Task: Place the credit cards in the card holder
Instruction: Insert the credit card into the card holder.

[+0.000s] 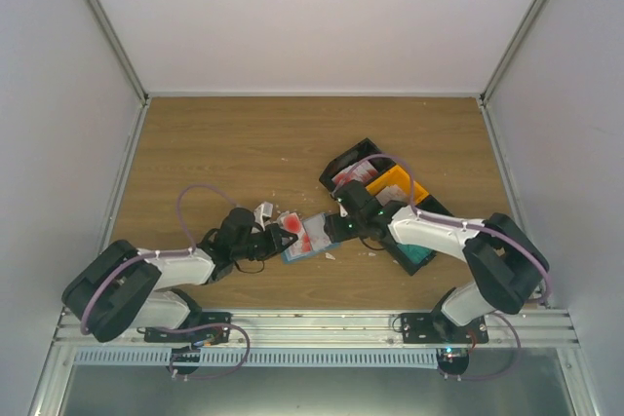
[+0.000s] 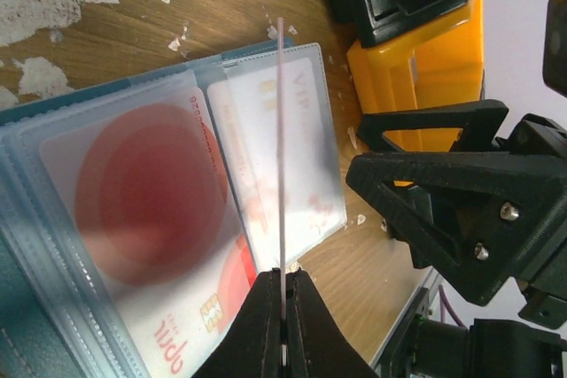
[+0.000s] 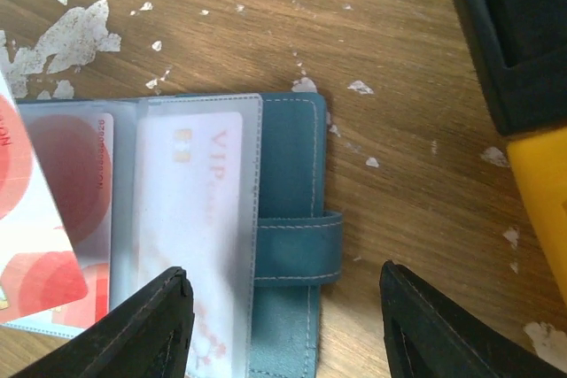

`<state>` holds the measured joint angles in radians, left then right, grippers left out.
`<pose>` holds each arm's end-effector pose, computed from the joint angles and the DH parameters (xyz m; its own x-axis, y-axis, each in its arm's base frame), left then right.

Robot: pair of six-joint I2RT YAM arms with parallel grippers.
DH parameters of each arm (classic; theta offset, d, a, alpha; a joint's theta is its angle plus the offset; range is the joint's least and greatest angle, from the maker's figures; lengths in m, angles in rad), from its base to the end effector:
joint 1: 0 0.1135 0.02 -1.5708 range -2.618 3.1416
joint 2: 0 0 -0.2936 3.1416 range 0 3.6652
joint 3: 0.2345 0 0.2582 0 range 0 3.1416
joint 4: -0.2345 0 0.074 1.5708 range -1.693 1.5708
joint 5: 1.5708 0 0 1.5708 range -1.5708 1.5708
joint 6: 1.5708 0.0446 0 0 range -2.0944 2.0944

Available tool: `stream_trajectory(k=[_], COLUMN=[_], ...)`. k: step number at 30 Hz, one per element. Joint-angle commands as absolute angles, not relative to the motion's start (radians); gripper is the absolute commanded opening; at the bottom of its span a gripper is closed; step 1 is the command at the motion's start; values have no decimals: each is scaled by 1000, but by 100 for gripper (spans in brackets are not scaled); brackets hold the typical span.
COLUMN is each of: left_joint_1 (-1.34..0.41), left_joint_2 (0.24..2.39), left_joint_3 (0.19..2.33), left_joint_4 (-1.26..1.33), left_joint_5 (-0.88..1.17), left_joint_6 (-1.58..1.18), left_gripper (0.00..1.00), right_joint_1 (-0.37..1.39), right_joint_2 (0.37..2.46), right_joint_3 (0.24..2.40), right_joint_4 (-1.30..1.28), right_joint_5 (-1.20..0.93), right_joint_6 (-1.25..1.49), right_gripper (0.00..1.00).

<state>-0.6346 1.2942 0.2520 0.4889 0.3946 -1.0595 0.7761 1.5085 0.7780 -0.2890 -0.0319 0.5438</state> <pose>0.1640 -0.1420 0.1488 -0.9141 -0.3268 -0.2401 0.0276 0.5406 -0.8408 0.2066 0.2048 0.1826 -0.8886 -0.1476 -0.4342 -0.2948 0.9091 0.2943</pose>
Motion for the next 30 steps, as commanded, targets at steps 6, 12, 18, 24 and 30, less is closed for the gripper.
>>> stream_trajectory(k=[6, 12, 18, 24, 30], left_joint_1=[-652, -665, -682, -690, -695], left_joint_2=[1375, 1425, 1452, 1494, 1558], left_joint_3=[218, 208, 206, 206, 204], left_joint_4=[660, 724, 761, 793, 852], left_joint_5=[350, 374, 380, 372, 384], left_joint_6=[-1119, -1133, -1151, -1159, -1173], left_gripper=[0, 0, 0, 0, 0], right_joint_1=[787, 787, 787, 787, 787], right_joint_2=[1567, 1595, 1600, 1617, 1625], right_joint_3=[794, 793, 785, 784, 778], right_joint_4=[-277, -300, -317, -327, -333], right_joint_5=[-48, -45, -48, -54, -62], right_joint_6=[544, 555, 566, 569, 572], right_gripper=[55, 44, 37, 32, 31])
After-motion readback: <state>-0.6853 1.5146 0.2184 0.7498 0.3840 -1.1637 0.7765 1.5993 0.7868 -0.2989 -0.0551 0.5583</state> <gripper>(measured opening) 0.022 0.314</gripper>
